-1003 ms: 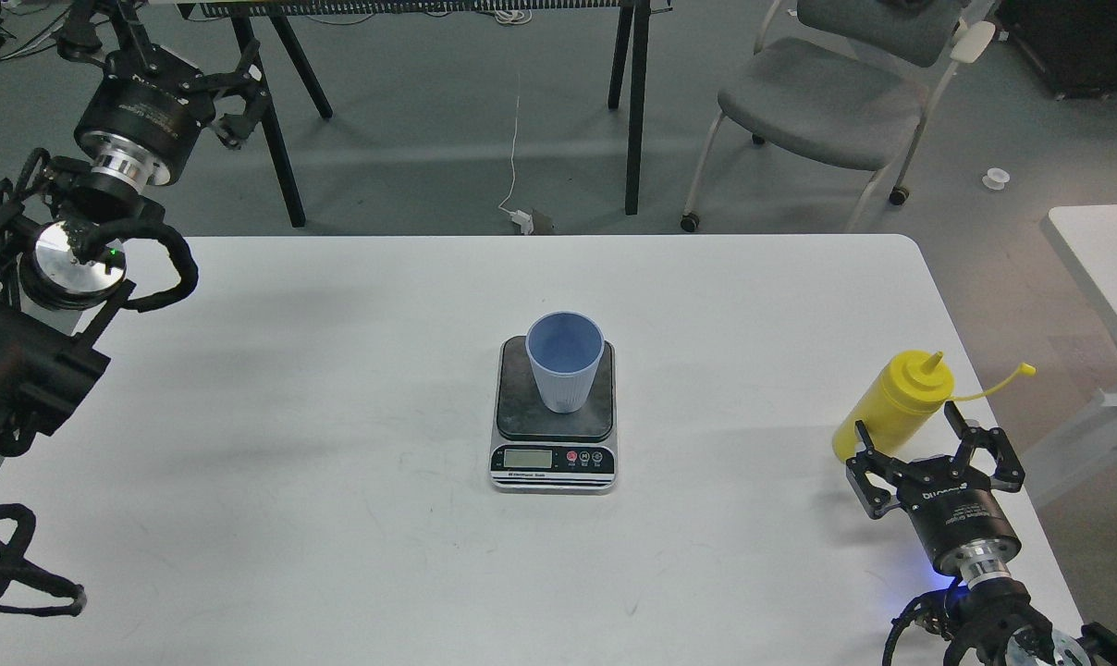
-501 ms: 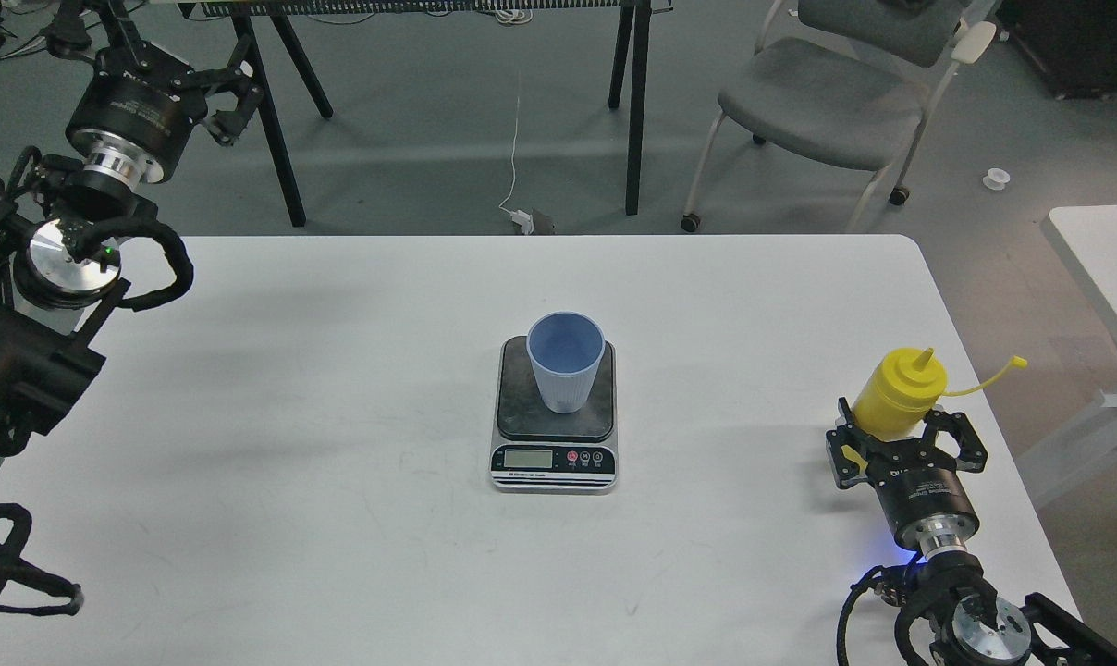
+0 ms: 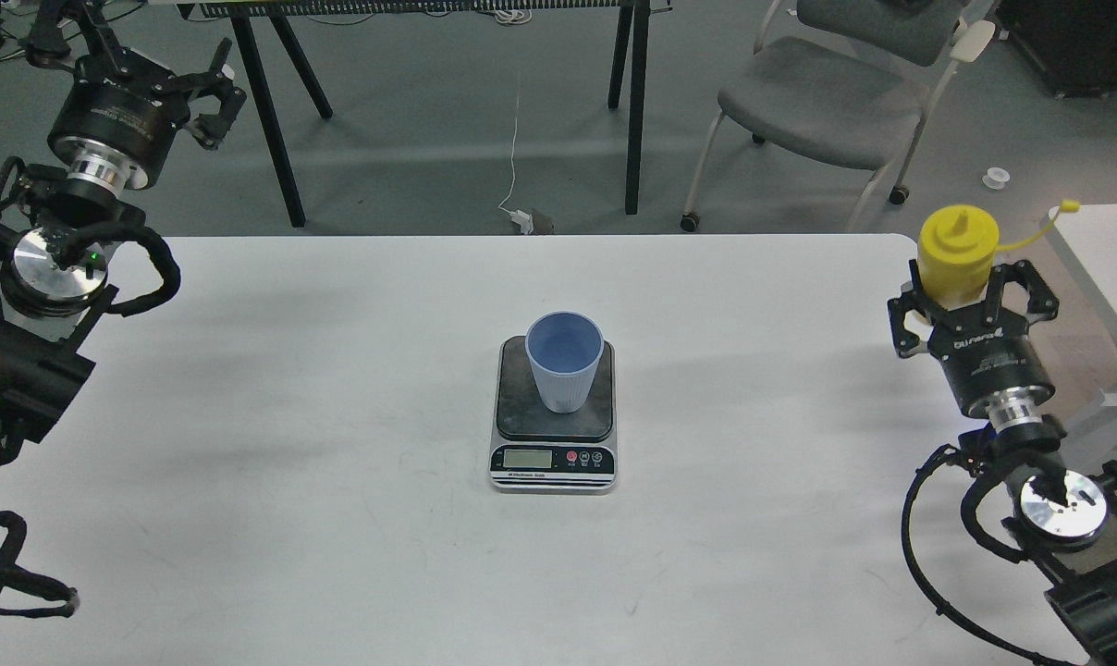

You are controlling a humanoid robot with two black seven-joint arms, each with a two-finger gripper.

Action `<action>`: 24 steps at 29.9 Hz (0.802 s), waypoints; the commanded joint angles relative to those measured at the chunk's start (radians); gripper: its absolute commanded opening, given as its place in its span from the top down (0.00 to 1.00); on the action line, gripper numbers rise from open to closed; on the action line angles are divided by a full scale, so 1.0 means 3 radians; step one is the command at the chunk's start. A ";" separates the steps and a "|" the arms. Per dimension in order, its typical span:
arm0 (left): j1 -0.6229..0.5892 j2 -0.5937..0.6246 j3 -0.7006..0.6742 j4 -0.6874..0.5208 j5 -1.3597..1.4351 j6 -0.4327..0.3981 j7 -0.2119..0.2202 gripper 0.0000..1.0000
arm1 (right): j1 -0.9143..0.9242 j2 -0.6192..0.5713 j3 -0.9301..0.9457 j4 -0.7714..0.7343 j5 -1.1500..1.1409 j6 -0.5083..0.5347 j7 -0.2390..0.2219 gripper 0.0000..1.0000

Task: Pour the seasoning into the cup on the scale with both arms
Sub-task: 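Lift the yellow bottle with the right gripper over the cup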

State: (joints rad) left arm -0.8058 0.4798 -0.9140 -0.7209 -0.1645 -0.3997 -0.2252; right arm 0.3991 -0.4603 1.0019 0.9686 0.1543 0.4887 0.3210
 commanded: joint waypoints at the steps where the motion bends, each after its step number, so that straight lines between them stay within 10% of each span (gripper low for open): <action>1: -0.0004 -0.0030 0.0014 0.0030 0.0011 0.0008 -0.0006 0.00 | 0.0392 -0.0020 -0.0016 0.0003 -0.0742 0.0000 -0.0001 0.48; 24: -0.0004 -0.0219 0.0326 0.0245 0.0032 -0.0289 -0.0006 0.00 | 0.1773 0.0767 -0.1585 -0.0232 -0.4466 -0.0826 0.0152 0.50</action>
State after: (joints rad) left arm -0.8079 0.4215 -0.8162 -0.6463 -0.1541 -0.4869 -0.2257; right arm 0.9069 -0.2779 0.5863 0.9341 -1.0990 0.2801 0.3500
